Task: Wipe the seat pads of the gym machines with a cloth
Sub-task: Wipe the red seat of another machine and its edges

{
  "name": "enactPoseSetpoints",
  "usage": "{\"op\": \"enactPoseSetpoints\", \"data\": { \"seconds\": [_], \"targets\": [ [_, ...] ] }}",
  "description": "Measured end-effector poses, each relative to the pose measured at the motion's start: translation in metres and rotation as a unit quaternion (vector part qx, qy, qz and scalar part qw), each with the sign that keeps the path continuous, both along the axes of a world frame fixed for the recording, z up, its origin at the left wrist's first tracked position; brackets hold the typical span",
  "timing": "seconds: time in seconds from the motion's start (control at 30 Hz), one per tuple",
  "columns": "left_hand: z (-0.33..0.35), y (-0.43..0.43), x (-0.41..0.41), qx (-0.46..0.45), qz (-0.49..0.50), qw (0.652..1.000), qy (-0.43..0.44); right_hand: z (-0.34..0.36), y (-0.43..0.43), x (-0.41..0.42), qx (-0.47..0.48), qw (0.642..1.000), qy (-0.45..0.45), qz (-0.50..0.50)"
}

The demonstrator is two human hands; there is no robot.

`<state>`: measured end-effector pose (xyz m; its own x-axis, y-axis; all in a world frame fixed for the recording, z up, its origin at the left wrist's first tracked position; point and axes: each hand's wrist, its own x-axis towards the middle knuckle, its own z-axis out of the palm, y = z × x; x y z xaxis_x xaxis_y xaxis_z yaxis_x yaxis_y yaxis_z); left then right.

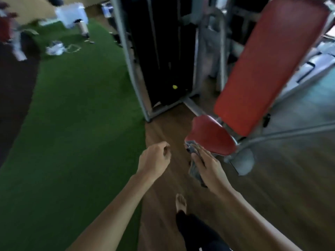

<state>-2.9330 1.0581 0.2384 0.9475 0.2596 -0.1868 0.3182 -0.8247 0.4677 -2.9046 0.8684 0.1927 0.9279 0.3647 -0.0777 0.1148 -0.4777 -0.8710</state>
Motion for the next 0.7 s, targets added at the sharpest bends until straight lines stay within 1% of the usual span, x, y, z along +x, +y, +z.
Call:
{"op": "enactPoseSetpoints", "data": {
  "seconds": [0.1, 0.17, 0.27, 0.4, 0.53, 0.63, 0.7],
  "targets": [
    [-0.025, 0.004, 0.074, -0.019, -0.069, 0.997, 0.026, -0.025, 0.007, 0.037, 0.031, 0.996, 0.020, -0.087],
    [-0.045, 0.004, 0.120, -0.028, -0.109, 0.993, 0.037, -0.047, 0.015, 0.064, 0.043, 0.987, 0.049, -0.148],
    [-0.070, 0.002, 0.175, -0.029, -0.181, 0.981, 0.057, -0.072, 0.031, 0.098, 0.035, 0.974, 0.083, -0.208],
    [-0.102, 0.010, 0.241, -0.016, -0.265, 0.959, 0.100, -0.095, 0.059, 0.141, 0.002, 0.956, 0.115, -0.270],
    [-0.158, 0.021, 0.305, -0.029, -0.324, 0.936, 0.133, -0.140, 0.087, 0.175, -0.021, 0.919, 0.151, -0.364],
    [-0.229, 0.027, 0.344, -0.055, -0.365, 0.912, 0.181, -0.195, 0.109, 0.190, -0.037, 0.886, 0.180, -0.426],
    [-0.280, 0.029, 0.364, -0.077, -0.399, 0.896, 0.181, -0.239, 0.126, 0.194, -0.048, 0.858, 0.206, -0.468]
  ]
}}
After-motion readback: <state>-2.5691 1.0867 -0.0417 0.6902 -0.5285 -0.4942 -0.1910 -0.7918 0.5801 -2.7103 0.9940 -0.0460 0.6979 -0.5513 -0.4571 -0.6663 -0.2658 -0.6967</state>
